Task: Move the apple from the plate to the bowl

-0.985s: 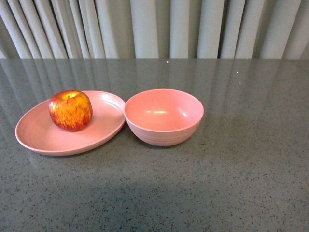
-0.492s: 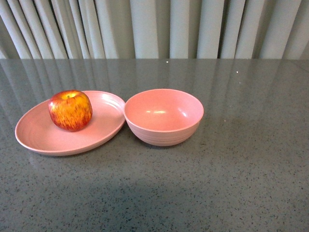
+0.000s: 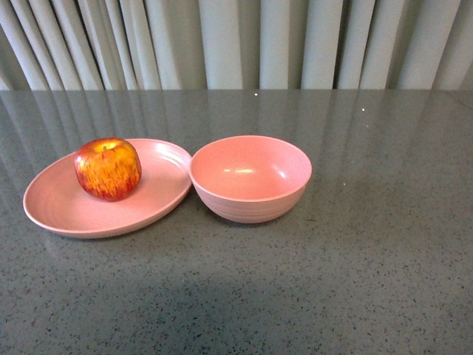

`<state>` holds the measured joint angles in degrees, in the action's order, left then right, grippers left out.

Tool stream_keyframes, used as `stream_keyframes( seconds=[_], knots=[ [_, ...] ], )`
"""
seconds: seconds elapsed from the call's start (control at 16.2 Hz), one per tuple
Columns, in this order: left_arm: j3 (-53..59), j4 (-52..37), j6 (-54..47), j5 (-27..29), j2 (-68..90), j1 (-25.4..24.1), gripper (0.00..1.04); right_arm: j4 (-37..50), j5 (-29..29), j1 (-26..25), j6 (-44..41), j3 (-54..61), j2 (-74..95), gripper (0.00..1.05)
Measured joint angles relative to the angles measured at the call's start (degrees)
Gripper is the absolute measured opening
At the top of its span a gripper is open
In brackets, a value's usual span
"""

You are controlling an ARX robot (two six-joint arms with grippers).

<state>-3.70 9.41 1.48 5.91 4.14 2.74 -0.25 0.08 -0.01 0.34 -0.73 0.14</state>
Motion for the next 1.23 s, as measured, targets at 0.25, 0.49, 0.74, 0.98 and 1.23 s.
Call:
stream_keyframes(
  seconds=[0.25, 0.49, 0.74, 0.98, 1.23],
  knots=[
    [-5.42, 3.26, 1.29, 4.17, 6.34, 1.99, 0.98, 0.02, -0.09, 0.0, 0.0, 0.0, 0.0, 0.98],
    [-11.41, -10.95, 0.26, -4.15, 20.94, 0.17, 0.98, 0.02, -0.09, 0.0, 0.0, 0.0, 0.0, 0.98],
    [-26.49, -24.96, -0.79, -9.38, 51.25, 4.26, 0.98, 0.02, -0.09, 0.0, 0.0, 0.0, 0.0, 0.98],
    [-43.74, -25.03, 0.24, -10.91, 78.64, 5.86, 0.98, 0.0, -0.09, 0.0, 0.0, 0.0, 0.0, 0.98],
    [-50.99, -21.33, 1.09, -9.75, 91.27, 5.4, 0.98, 0.02, -0.09, 0.0, 0.0, 0.0, 0.0, 0.98]
  ],
)
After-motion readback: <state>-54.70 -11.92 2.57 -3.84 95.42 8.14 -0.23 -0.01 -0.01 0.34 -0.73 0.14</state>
